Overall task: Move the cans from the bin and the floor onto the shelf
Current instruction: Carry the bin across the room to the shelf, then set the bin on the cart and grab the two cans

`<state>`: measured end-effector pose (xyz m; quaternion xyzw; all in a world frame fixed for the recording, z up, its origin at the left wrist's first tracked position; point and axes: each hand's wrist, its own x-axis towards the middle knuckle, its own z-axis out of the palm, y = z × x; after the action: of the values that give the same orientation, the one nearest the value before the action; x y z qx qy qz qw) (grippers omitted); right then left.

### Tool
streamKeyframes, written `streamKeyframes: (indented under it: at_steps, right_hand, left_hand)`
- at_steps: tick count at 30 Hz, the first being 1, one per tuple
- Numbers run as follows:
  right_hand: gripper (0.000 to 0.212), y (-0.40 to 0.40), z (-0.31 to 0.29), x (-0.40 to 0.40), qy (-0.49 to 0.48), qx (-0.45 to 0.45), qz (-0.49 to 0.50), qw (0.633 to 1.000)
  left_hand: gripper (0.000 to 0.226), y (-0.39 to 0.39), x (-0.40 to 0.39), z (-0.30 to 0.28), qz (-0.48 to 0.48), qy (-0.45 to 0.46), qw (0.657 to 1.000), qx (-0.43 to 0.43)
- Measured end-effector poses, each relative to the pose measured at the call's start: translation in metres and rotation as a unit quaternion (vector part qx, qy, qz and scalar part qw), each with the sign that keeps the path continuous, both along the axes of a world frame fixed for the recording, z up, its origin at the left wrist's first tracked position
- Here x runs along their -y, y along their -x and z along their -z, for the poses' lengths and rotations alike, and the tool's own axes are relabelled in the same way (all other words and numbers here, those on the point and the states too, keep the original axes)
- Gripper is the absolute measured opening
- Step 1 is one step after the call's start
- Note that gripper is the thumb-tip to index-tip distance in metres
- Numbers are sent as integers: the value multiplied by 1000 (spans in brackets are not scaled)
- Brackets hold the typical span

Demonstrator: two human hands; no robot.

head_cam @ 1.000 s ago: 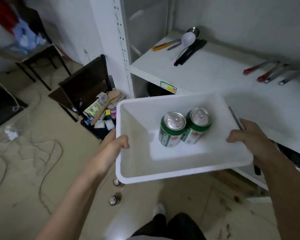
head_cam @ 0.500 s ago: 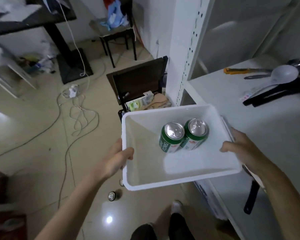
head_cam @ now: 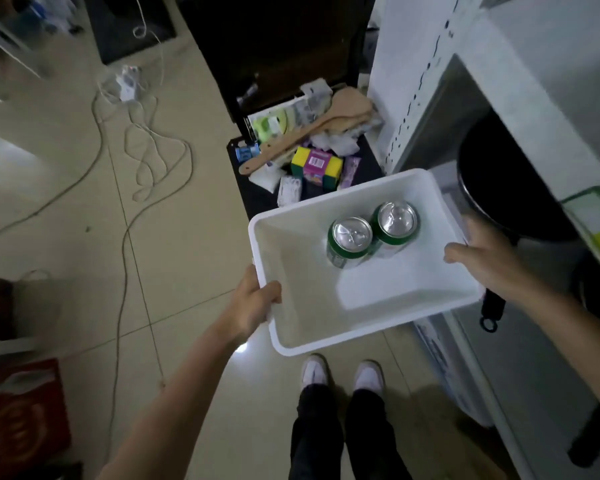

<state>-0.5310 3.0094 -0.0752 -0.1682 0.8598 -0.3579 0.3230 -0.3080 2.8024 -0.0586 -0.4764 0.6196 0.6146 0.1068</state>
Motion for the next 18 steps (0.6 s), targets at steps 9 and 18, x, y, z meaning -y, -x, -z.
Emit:
streamKeyframes:
  at_steps: [9,18]
  right_hand:
    - [35,12,115,14,-43,15,-15,999]
    - [35,14,144,15,-69,22,-24,997]
  left_hand:
    - [28,11,13,105,-41,0,998,45]
    - [58,13,9,147,-53,-14,997,62]
